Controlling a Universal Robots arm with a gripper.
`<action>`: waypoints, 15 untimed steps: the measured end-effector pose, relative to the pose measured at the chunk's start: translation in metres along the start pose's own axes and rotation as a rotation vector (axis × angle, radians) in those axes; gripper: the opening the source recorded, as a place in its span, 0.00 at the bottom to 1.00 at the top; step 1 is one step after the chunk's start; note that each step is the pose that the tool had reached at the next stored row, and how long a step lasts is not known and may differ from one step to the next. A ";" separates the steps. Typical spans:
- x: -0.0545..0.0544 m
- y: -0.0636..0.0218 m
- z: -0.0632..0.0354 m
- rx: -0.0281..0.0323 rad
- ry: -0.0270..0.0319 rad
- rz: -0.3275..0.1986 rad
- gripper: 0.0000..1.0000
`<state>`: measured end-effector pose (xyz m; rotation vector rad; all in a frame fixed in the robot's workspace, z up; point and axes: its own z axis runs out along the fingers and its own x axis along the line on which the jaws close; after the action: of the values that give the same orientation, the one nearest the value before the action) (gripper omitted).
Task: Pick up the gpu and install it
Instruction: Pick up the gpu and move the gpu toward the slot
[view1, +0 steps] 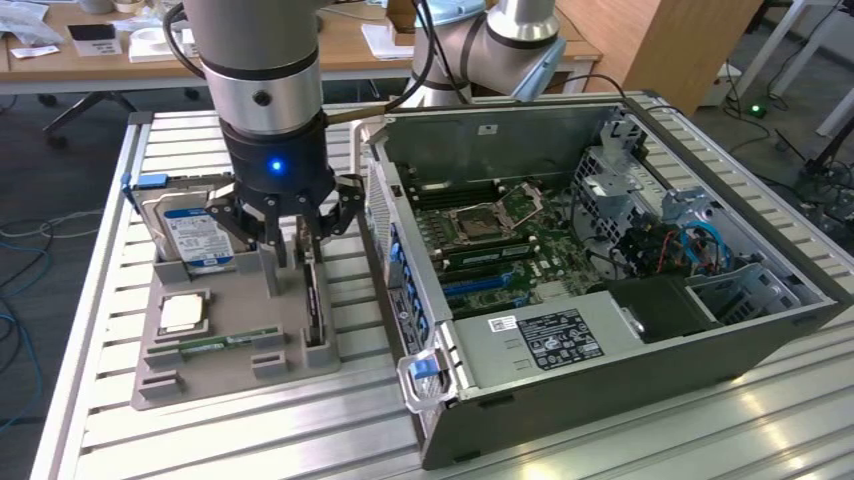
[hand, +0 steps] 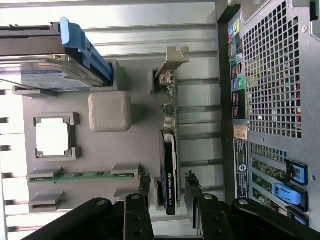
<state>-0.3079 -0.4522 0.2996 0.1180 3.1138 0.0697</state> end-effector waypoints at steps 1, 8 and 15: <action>0.000 0.0000 0.0000 0.0000 0.0001 0.000 0.42; 0.000 0.0000 0.0001 -0.0001 -0.0001 0.000 0.42; 0.000 -0.0002 0.0042 -0.0002 -0.0001 0.000 0.42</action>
<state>-0.3078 -0.4521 0.2954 0.1178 3.1136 0.0700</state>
